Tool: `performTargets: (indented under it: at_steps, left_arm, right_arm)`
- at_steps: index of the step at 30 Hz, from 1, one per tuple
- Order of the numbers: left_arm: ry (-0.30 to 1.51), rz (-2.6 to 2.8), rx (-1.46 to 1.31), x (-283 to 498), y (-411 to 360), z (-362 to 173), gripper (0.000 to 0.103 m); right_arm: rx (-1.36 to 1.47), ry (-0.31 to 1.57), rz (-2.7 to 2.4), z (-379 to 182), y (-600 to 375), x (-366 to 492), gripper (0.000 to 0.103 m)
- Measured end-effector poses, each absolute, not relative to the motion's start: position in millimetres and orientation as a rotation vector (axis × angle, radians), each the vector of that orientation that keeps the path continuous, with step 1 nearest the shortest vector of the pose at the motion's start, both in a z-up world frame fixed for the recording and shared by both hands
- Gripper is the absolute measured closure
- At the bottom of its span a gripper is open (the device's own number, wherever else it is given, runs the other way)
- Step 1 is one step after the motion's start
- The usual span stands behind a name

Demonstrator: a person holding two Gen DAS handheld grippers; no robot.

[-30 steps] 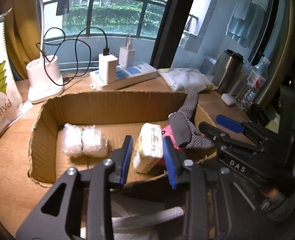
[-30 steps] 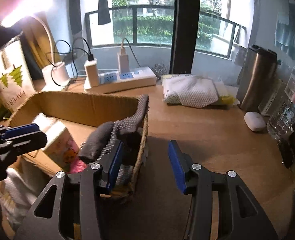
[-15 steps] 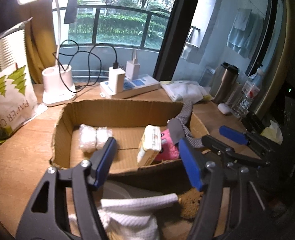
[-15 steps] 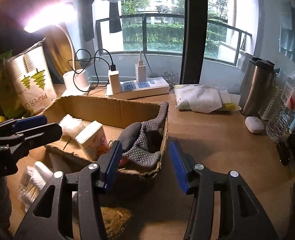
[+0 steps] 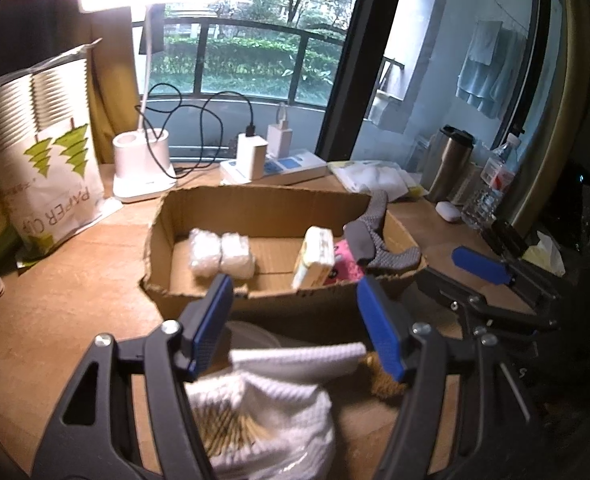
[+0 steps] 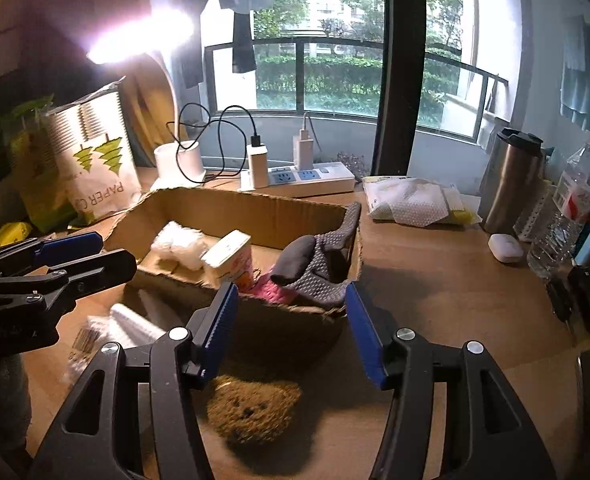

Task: Organize soft objects
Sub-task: 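Move both tools back toward the towel and cotton swab bag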

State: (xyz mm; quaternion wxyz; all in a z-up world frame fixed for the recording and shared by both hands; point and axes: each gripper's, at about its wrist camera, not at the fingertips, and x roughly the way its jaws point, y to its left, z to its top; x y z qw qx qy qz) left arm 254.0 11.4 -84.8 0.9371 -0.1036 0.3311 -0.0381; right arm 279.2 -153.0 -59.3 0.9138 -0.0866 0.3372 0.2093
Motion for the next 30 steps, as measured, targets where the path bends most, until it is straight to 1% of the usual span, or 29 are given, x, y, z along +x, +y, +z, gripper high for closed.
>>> performTargets:
  at_steps: [17,30]
  left_arm:
    - [0.687,-0.034,-0.238,197,36,-104,0.037]
    - [0.75,-0.009,-0.259,186,52,-135,0.037]
  right_arm:
    - [-0.207,0.721,0.448,-75,-139,235,0.044]
    - [-0.22,0.767,0.499,-94,-119,228,0.043]
